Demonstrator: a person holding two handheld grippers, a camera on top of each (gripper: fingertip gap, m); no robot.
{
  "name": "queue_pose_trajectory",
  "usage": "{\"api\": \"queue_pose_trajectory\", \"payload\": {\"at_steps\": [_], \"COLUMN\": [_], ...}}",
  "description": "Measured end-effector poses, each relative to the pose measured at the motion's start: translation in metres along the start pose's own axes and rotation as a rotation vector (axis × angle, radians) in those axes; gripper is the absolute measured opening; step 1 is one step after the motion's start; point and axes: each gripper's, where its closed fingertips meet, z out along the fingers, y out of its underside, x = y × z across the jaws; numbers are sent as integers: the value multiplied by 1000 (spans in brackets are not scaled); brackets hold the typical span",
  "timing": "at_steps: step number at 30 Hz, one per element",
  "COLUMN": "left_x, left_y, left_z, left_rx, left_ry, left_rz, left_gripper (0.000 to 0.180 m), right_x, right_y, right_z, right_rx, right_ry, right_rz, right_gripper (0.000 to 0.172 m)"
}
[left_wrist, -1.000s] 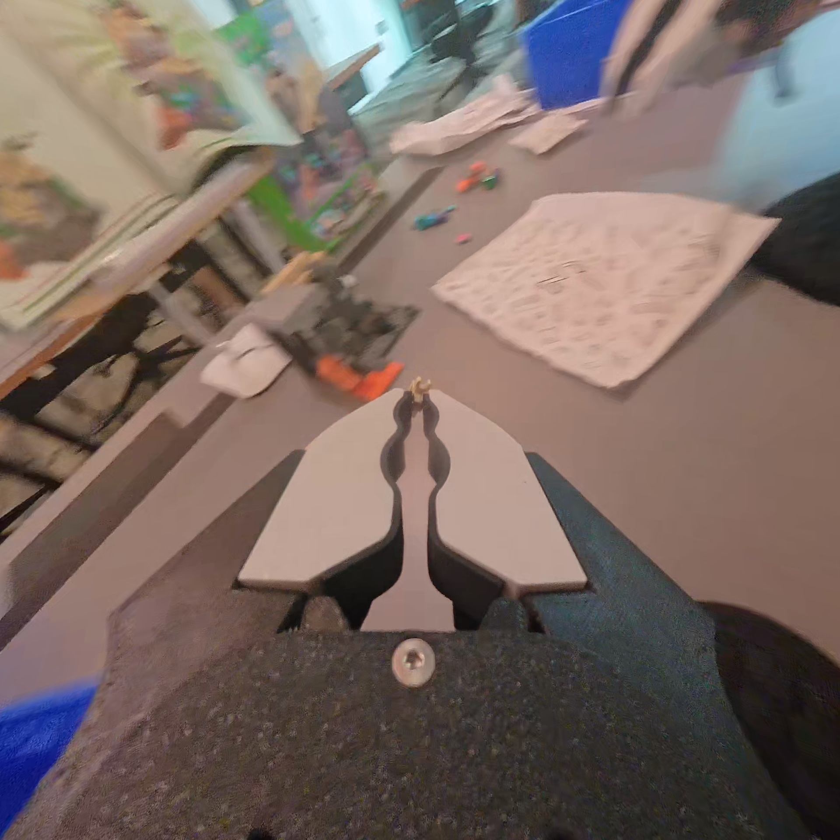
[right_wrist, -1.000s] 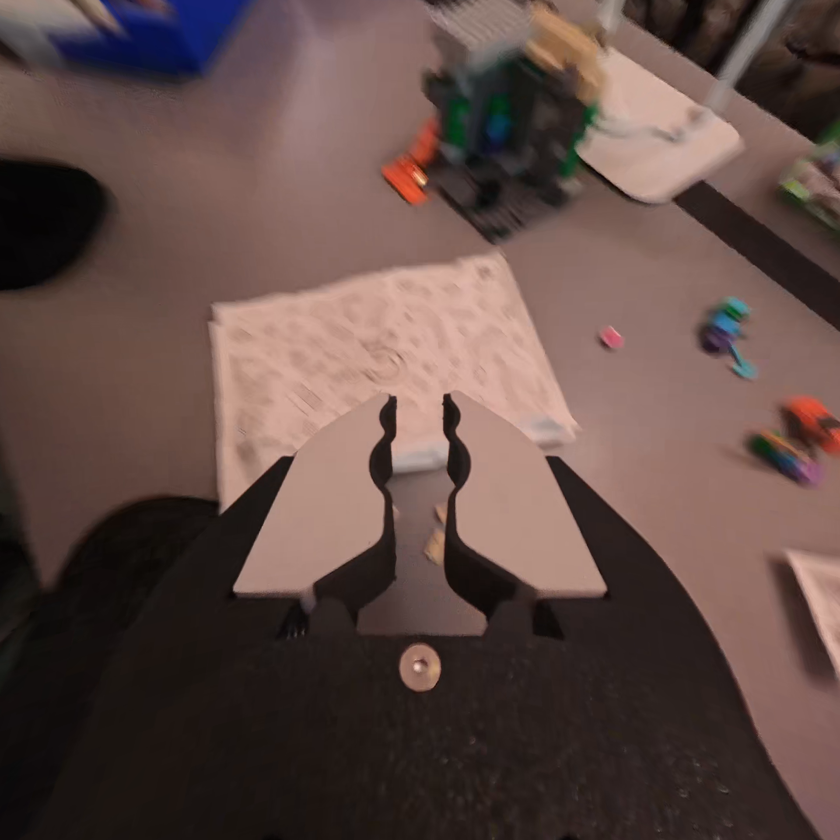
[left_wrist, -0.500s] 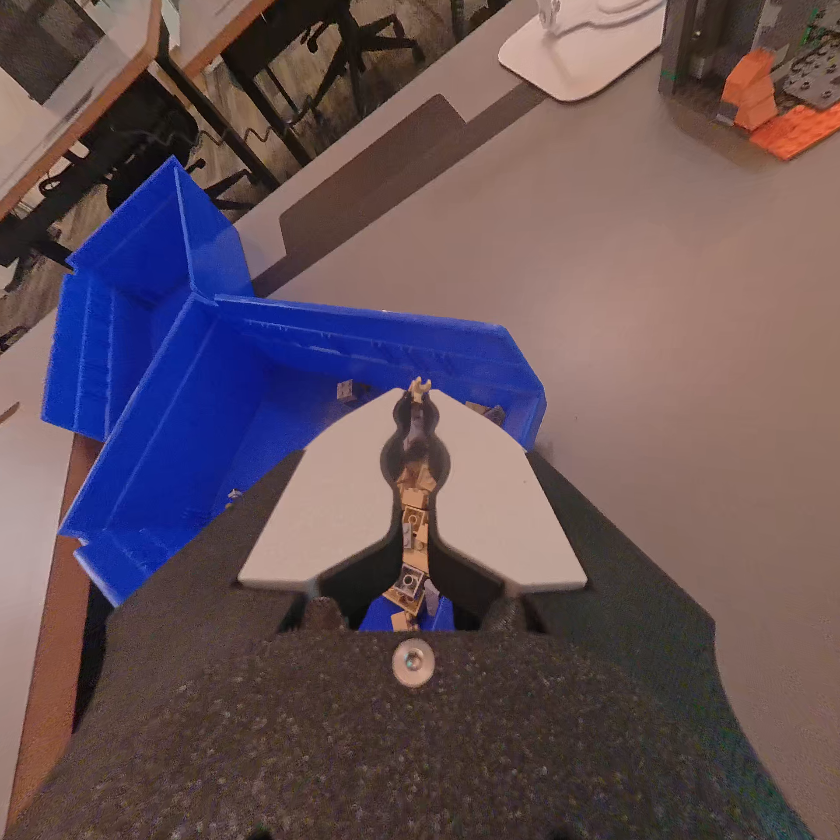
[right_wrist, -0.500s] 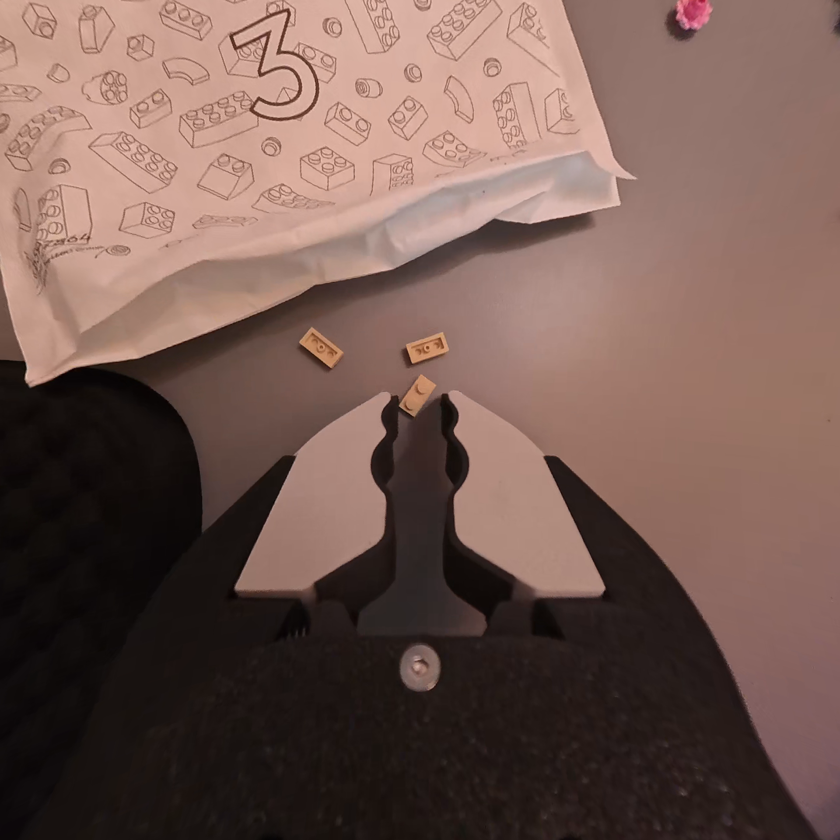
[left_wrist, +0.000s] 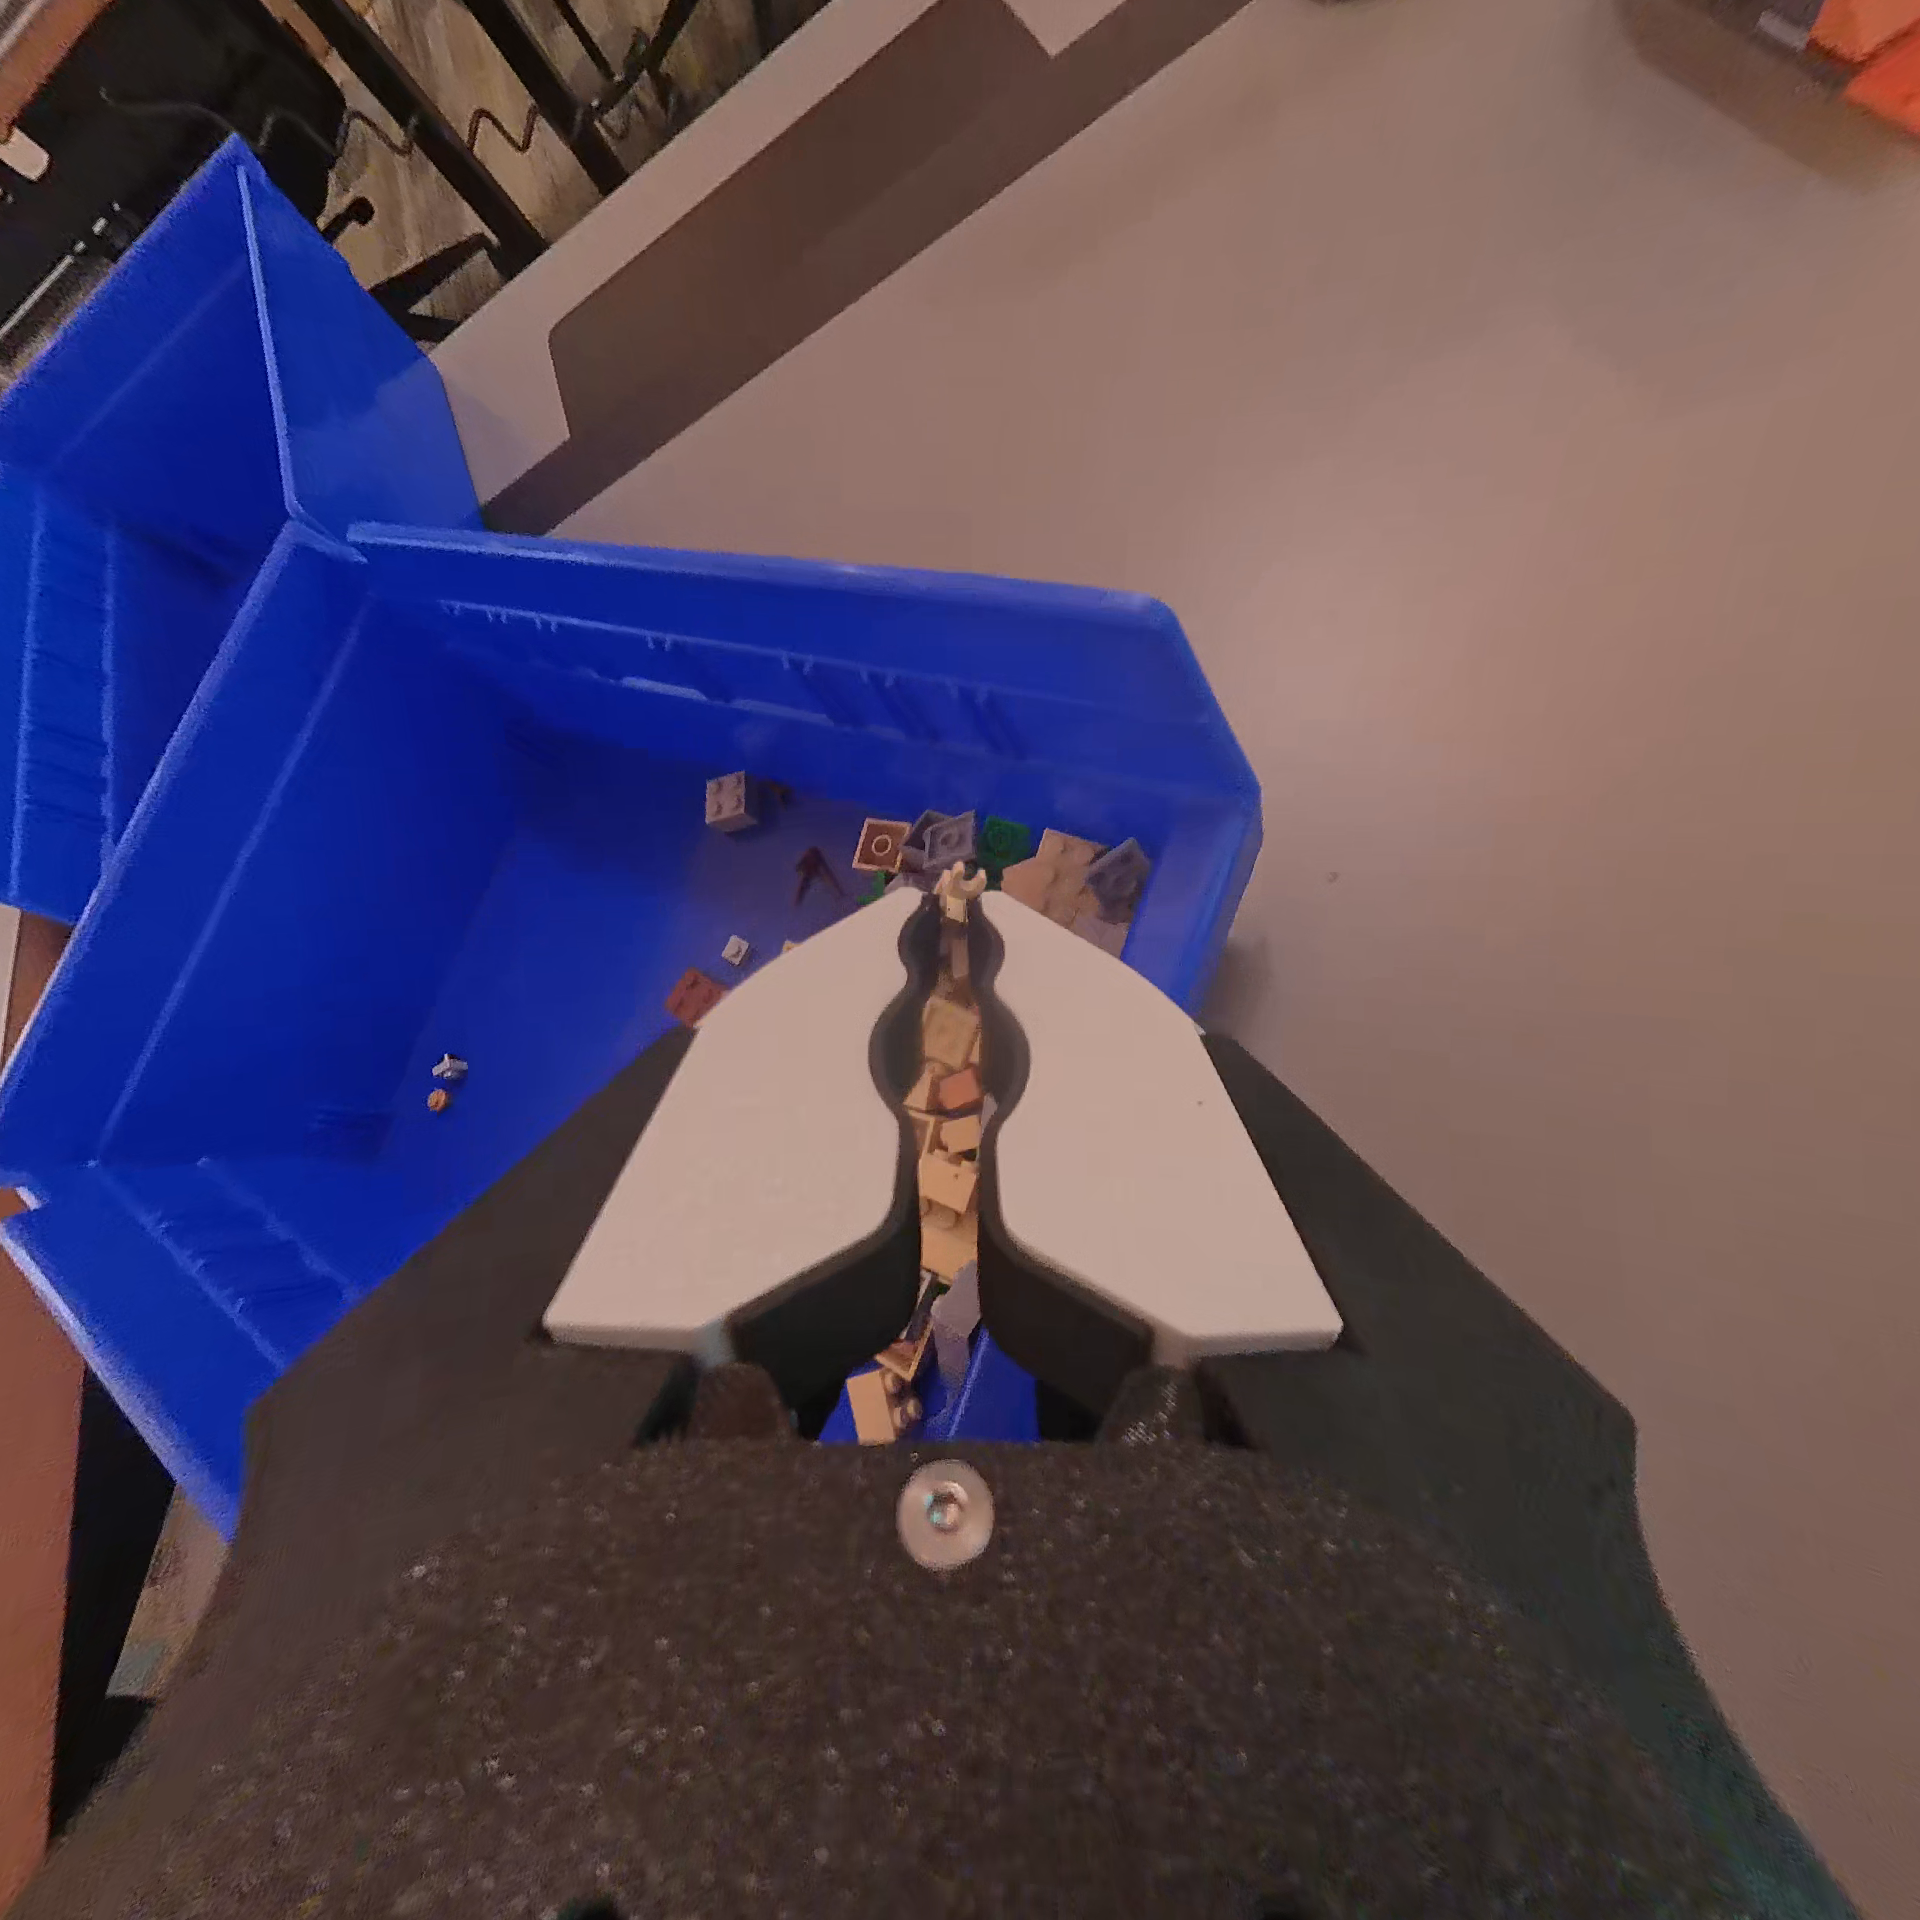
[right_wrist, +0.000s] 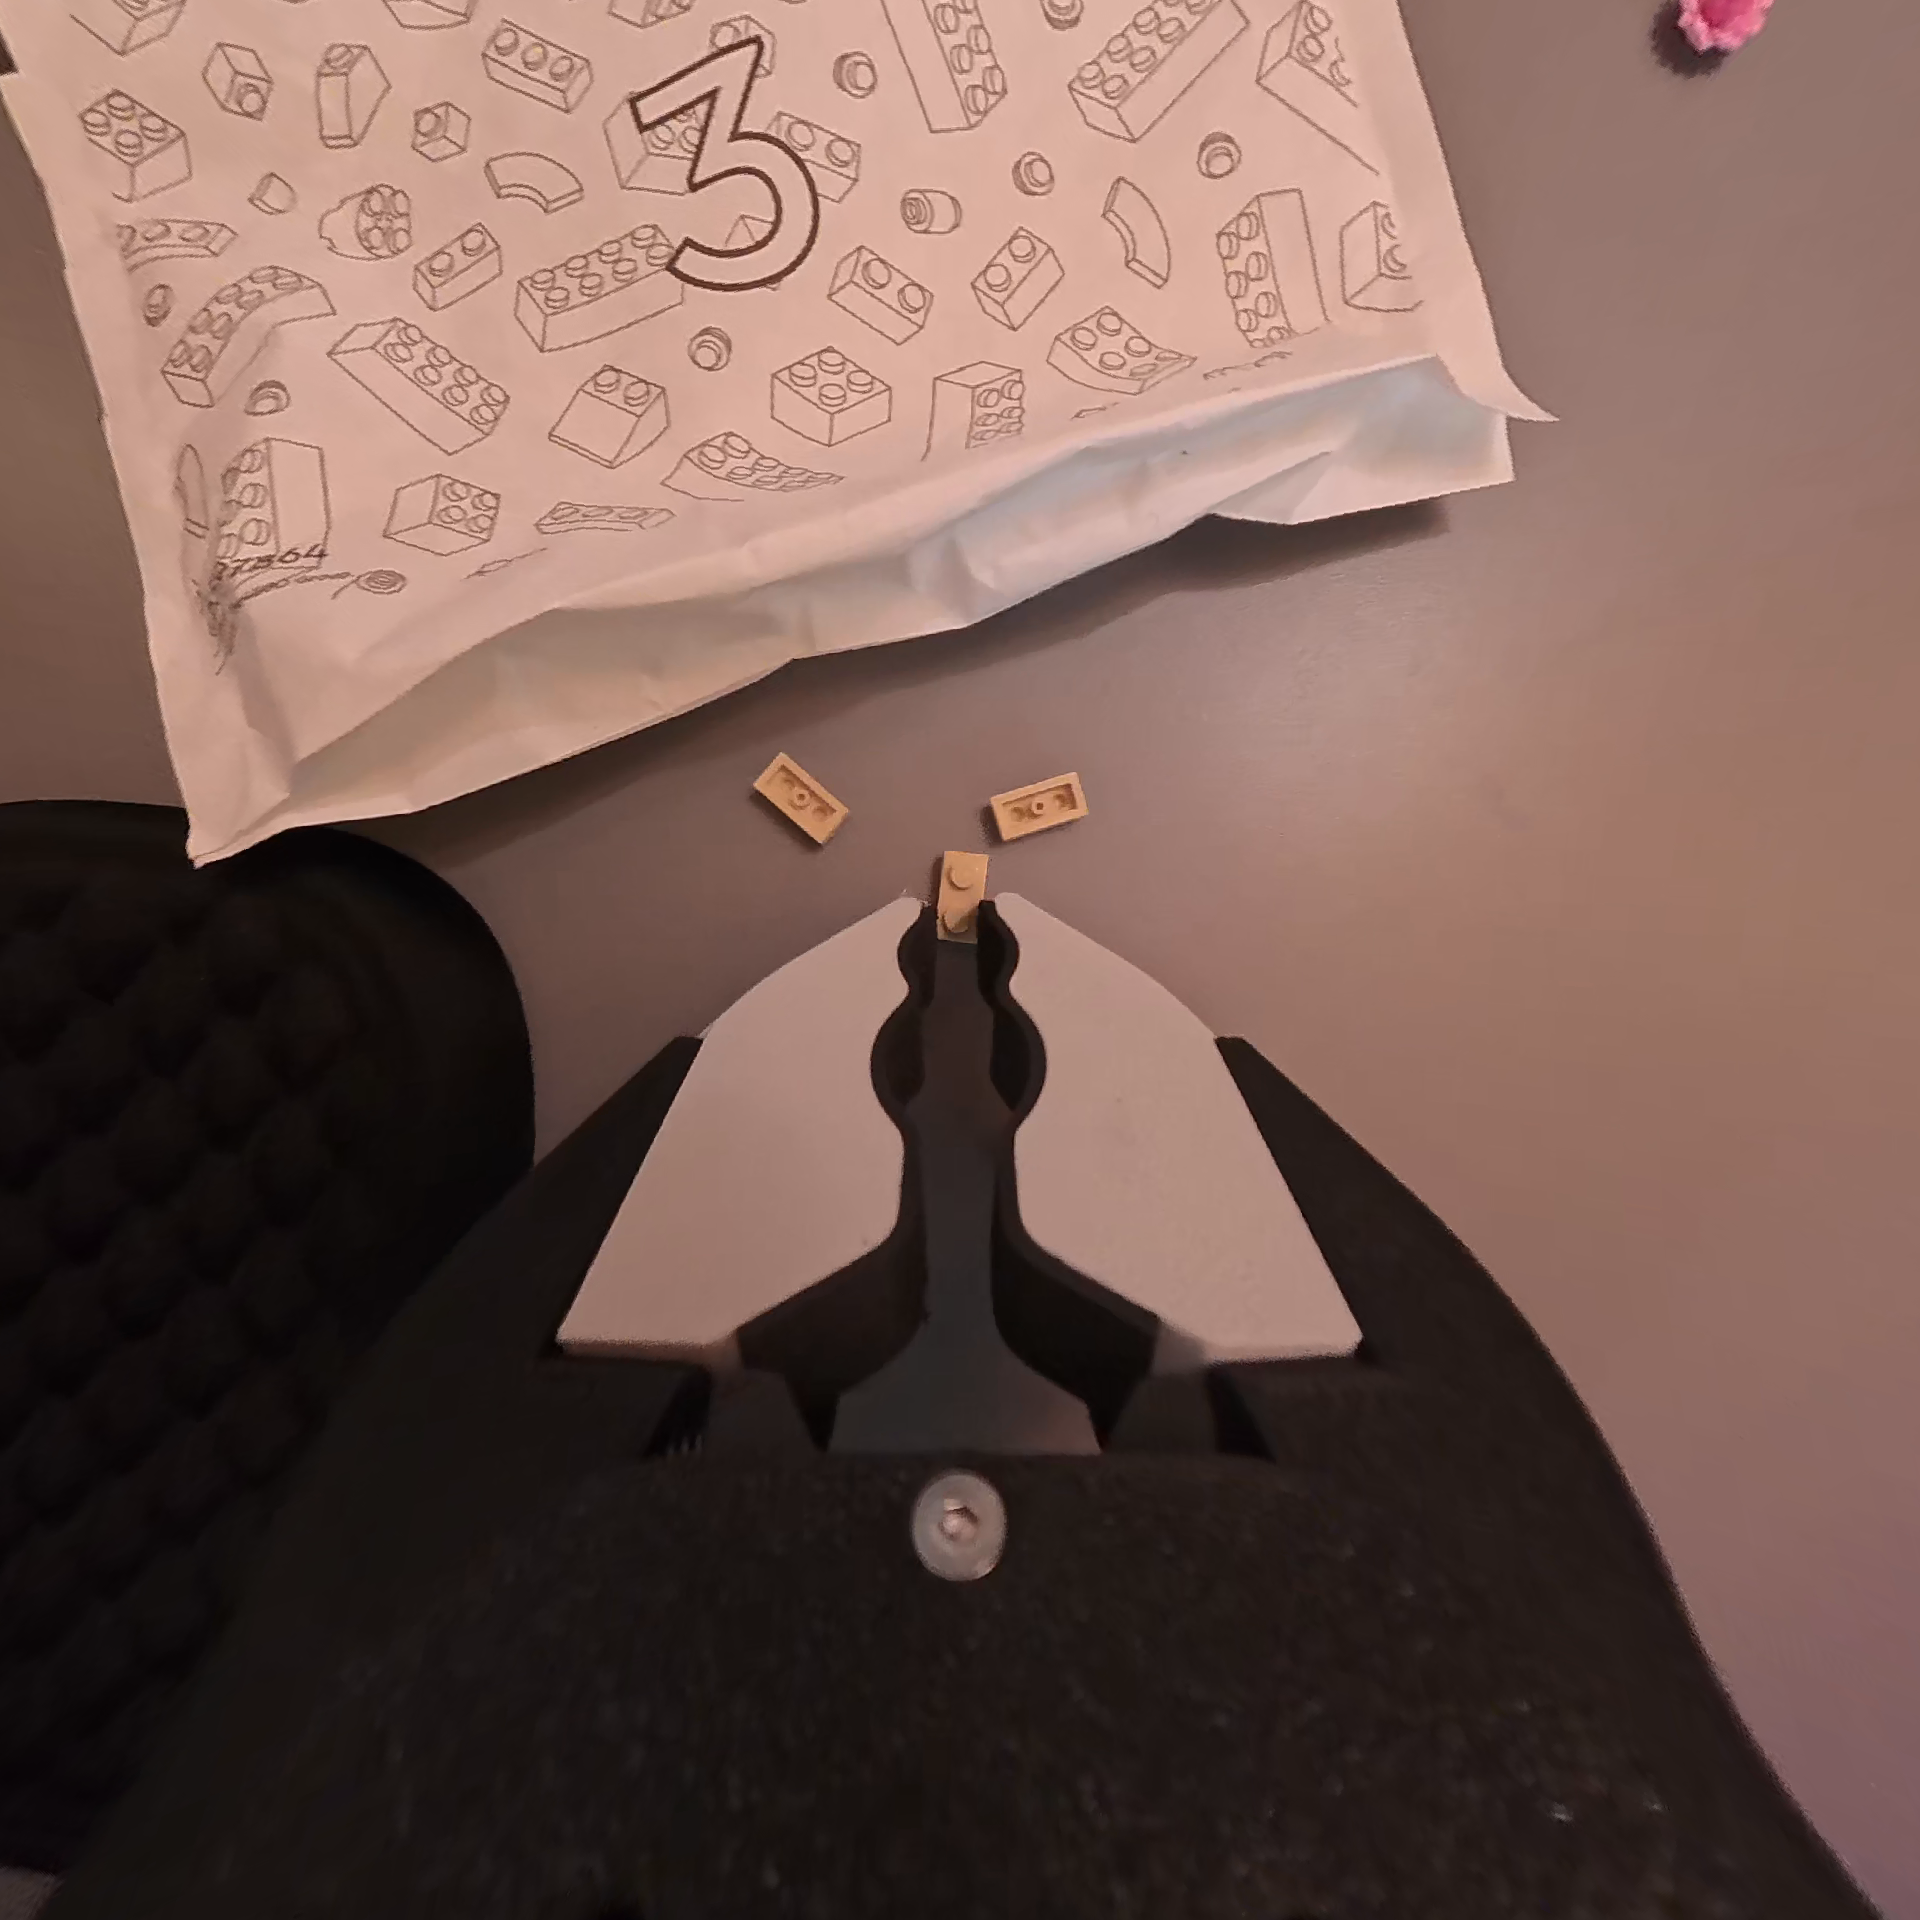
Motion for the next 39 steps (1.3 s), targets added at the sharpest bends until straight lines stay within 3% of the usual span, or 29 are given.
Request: {"api": "queue_pose_trajectory", "payload": {"at_steps": [3, 11, 25, 29, 33, 39], "left_x": [-4, -11, 13, 74, 165, 286], "left_y": [5, 1, -8, -53, -94, -125], "left_z": [2, -1, -10, -35, -63, -101], "left_rx": [-19, 19, 69, 275, 470, 686], "left_ry": [-15, -50, 47, 242, 479, 732], "left_rz": [-10, -24, -18, 86, 282, 592], "left_gripper": [6, 29, 31, 21, 19, 20], "right_x": [-7, -15, -29, -54, -91, -146], "right_y": [-3, -13, -40, -68, -96, -121], "right_z": [-2, -8, -28, -39, -36, -21], "right_rx": [16, 31, 143, 246, 316, 337], "right_ry": [-18, -27, -31, -116, -258, -495], "right_rz": [-12, -54, -91, -123, -172, -238], "right_gripper": [8, 8, 8, 7, 7, 7]}}
